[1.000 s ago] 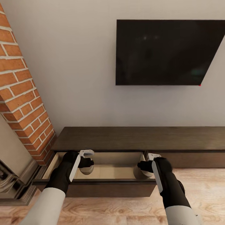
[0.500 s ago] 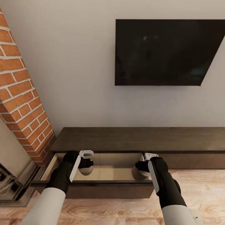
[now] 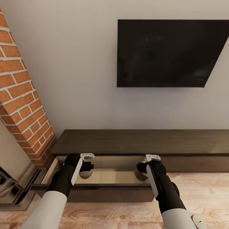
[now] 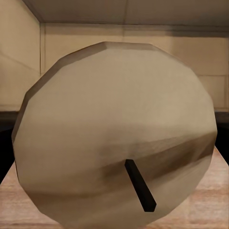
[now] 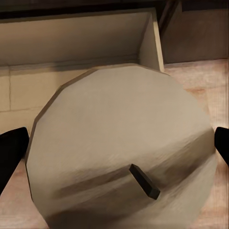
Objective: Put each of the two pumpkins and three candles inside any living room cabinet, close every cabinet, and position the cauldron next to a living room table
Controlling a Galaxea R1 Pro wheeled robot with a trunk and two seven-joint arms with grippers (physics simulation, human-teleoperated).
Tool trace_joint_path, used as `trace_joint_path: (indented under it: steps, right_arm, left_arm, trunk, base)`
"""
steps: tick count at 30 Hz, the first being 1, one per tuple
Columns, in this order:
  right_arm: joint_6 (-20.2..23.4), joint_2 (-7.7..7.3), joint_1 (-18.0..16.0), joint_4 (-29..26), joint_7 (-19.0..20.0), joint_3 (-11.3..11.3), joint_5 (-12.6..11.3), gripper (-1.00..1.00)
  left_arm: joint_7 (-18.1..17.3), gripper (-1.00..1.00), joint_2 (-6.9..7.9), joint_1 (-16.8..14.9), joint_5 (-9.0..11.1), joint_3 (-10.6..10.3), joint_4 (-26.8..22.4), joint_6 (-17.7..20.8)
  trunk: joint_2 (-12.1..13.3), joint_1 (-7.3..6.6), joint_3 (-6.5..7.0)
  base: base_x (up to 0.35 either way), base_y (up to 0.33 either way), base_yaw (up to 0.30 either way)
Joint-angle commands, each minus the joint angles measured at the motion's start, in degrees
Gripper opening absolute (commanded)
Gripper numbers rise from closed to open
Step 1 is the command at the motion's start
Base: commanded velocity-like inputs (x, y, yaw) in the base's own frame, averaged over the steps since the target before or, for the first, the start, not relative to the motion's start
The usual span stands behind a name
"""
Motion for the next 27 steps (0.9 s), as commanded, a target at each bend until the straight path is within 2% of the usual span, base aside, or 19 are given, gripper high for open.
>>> trace_joint_path:
  steps: [1,3,8,12,17,22,27]
  right_arm:
    - [-0.1,0.05,0.0,0.0,-0.1,0.0,0.1,-1.00]
    - [-2.0,0.05,0.0,1.0,-0.3,0.1,0.1,-1.00]
    - [-3.5,0.05,-0.1,2.2,-0.4,1.1,0.0,-1.00]
    - [-3.9,0.05,-0.1,2.6,-0.5,1.5,-2.6,-1.00]
    - [-5.4,0.05,-0.1,5.0,-0.6,2.2,-3.9,-1.00]
    - [-9.0,0.05,-0.5,8.7,-1.5,2.5,-4.3,-1.00]
    - [-9.8,0.05,-0.8,10.5,-1.9,2.6,-4.4,-1.00]
  left_arm:
    - [0.2,-1.00,-0.06,0.0,-0.1,0.1,-0.1,0.2]
    - [0.2,-1.00,-0.06,0.0,0.0,0.1,0.0,0.2]
    - [0.2,-1.00,-0.06,0.0,0.0,0.1,0.0,0.2]
    - [0.2,-1.00,-0.06,-0.1,0.0,0.1,0.5,0.2]
    - [0.2,-1.00,-0.09,-1.3,0.1,0.0,4.1,0.2]
    - [0.2,-1.00,-0.09,-1.9,0.2,0.0,5.4,0.2]
    - [0.2,-1.00,-0.13,-1.9,0.3,0.0,5.6,0.2]
  trunk:
    - [0.0,0.00,-0.05]
    - [0.0,0.00,-0.05]
    - [0.0,0.00,-0.05]
    - [0.0,0.00,-0.05]
    - [0.0,0.00,-0.05]
    - [0.0,0.00,-0.05]
    - [0.0,0.00,-0.05]
  base:
    - [0.076,0.000,0.000]
    - [0.143,0.000,0.000]
    - [0.085,0.000,0.000]
    - [0.017,0.000,0.000]
    - [0.004,0.000,0.000]
    - [0.000,0.000,0.000]
    - [0.000,0.000,0.000]
